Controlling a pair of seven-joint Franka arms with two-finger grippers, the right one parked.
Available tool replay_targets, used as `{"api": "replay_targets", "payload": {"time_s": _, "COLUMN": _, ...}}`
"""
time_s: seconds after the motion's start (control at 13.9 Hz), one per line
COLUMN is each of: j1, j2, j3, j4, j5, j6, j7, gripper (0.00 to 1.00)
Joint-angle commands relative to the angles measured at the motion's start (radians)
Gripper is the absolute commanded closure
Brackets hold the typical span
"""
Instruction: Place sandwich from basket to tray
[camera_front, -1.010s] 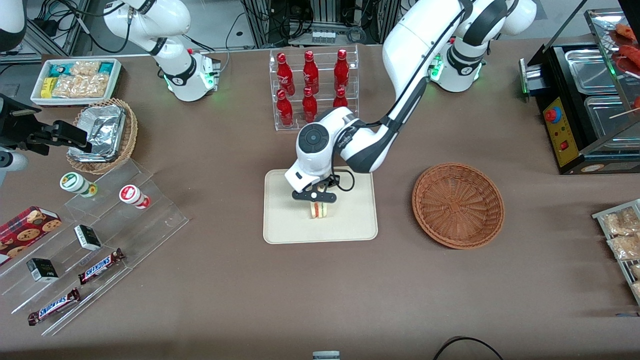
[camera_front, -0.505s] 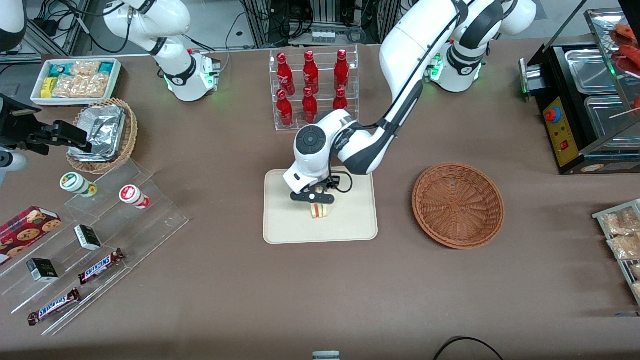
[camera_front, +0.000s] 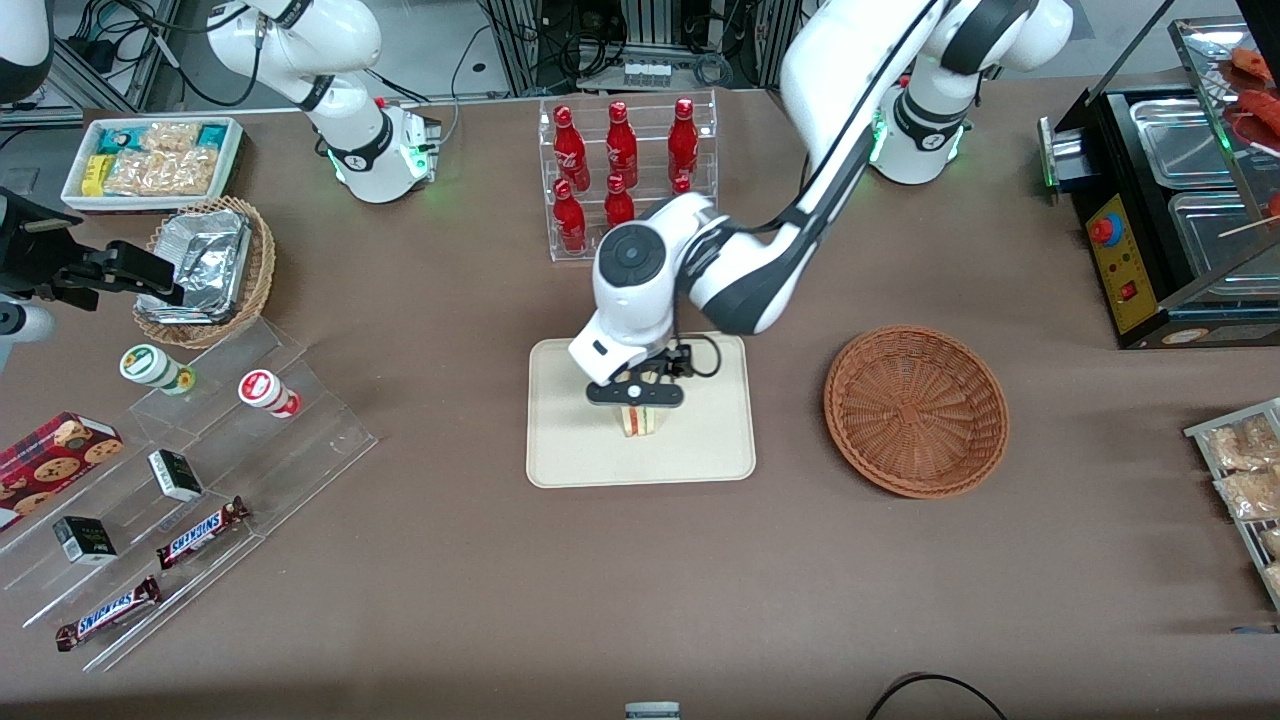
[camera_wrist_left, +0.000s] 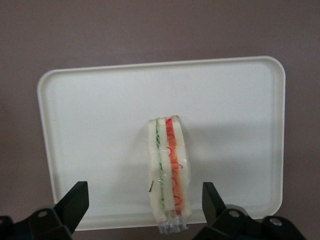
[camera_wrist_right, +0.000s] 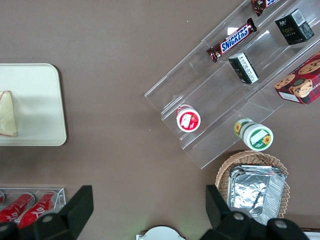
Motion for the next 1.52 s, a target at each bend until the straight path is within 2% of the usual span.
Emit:
{"api": "replay_targets", "payload": {"time_s": 0.0, "j1": 0.045, "j2": -0.128, "j3": 0.013, "j4": -0.027, "j5": 0.009, "j6": -0.111, "j7": -0.017, "gripper": 0.0}}
{"api": "replay_targets", "payload": {"time_s": 0.29, "j1": 0.179, "j2": -0.272, "j3": 0.013, "j4": -0.041, "j5": 0.009, "j6": -0.248, "j7": 0.012, "gripper": 0.0}}
{"api": "replay_targets", "payload": {"time_s": 0.65, "j1": 0.336, "j2": -0.441, "j3": 0.013, "j4": -0.108, "j5": 0.006, "j6": -0.406, "j7": 0.239, "gripper": 0.0}}
{"api": "replay_targets", "payload": {"time_s": 1.08, "j1": 0.508, "j2": -0.58, "j3": 0.013, "j4": -0.223, "j5": 0.001, "j6": -0.42, "j7": 0.506, "gripper": 0.0}}
{"api": "replay_targets", "payload": {"time_s": 1.44, "j1": 0.589, "j2": -0.654, "j3": 0.018, "j4": -0.26, "j5": -0.016, "j6": -0.455, "j7": 0.675, "gripper": 0.0}}
